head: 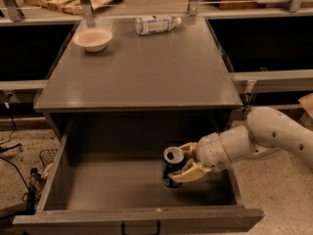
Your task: Place pepsi can into top drawer
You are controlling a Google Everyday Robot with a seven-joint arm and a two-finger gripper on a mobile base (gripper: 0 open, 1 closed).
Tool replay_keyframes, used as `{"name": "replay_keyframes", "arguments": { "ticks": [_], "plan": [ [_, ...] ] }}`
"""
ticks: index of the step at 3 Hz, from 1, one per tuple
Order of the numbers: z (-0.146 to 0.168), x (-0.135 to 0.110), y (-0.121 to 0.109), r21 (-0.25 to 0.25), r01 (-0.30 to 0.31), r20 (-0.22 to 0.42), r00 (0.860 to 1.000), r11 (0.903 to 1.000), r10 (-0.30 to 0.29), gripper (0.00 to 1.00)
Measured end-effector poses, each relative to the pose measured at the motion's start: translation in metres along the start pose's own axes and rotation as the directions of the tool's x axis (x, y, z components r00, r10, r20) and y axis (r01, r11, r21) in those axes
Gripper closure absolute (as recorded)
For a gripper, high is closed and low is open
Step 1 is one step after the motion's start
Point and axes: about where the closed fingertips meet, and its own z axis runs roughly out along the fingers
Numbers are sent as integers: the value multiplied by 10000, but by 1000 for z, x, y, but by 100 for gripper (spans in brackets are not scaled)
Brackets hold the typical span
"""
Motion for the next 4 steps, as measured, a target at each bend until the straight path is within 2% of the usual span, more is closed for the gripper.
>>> {"name": "replay_keyframes", "arguments": {
  "ticks": [1, 2, 3, 4],
  "plan": [
    [1, 1, 0, 74, -5, -93, 10000, 10000, 6, 100],
    [5, 5, -2, 636, -33, -779, 9969, 9980, 82, 100],
    [23, 17, -2, 740, -129, -1120, 9935, 9972, 212, 100],
    [33, 26, -3, 472, -261, -874, 9957, 9985, 301, 100]
  ]
}}
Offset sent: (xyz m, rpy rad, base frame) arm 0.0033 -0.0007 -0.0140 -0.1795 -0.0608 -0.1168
